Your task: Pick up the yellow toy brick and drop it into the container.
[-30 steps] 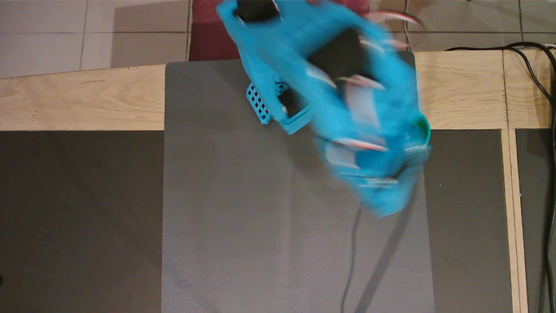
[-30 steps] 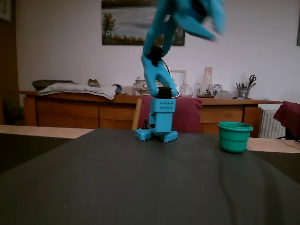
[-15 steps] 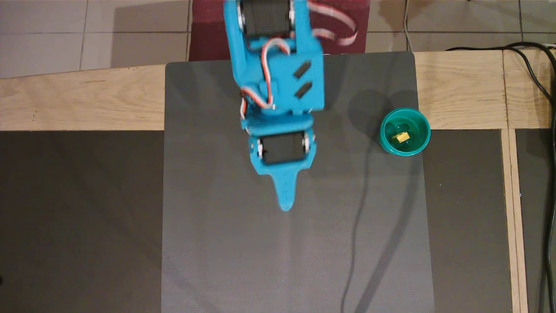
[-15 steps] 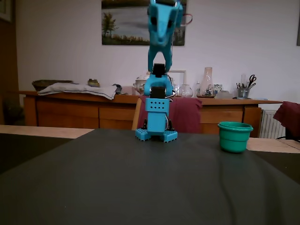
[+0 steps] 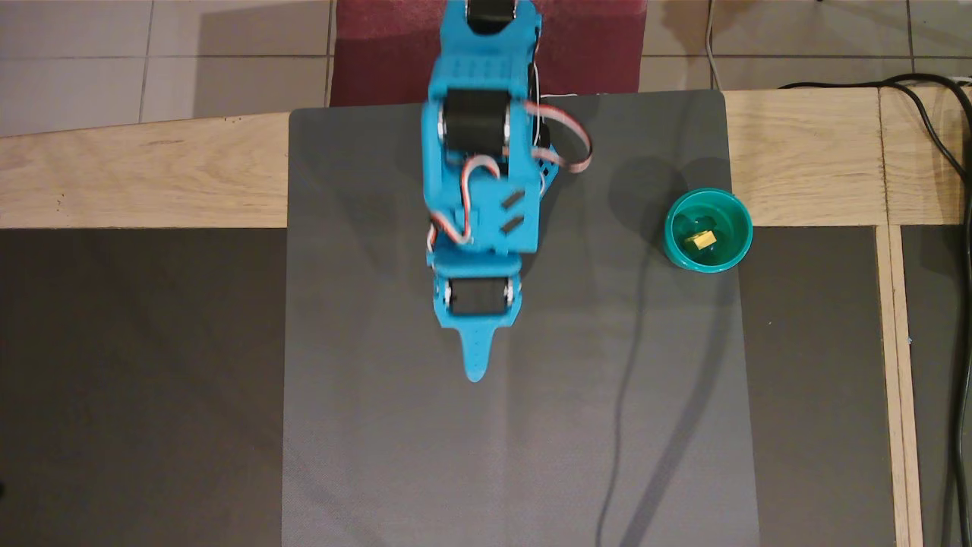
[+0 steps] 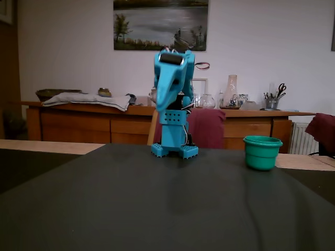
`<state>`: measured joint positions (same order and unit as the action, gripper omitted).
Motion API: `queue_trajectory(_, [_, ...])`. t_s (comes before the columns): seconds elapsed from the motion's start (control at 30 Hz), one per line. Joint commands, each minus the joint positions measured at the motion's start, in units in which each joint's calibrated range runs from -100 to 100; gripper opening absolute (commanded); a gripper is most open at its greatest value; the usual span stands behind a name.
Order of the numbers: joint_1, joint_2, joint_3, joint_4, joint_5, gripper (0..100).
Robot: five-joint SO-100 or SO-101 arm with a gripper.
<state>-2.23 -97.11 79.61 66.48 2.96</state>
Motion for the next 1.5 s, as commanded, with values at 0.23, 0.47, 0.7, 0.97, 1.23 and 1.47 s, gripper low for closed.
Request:
queue_trajectory(0.23, [-0.52, -1.88, 16.96, -12.94, 0.23, 0])
queue_trajectory(0.47, [-0.13, -1.79, 20.12, -13.12, -0.92, 0])
queue_trajectory(0.7, [-0.52, -1.79, 20.12, -13.12, -1.39, 0])
queue_trajectory(0.97, [-0.83, -1.79, 20.03, -13.12, -1.29, 0])
queue_trajectory(1.23, [-0.75, -1.79, 20.03, -13.12, -1.55, 0])
queue_trajectory(1.47, [-0.75, -1.79, 20.03, -13.12, -1.55, 0])
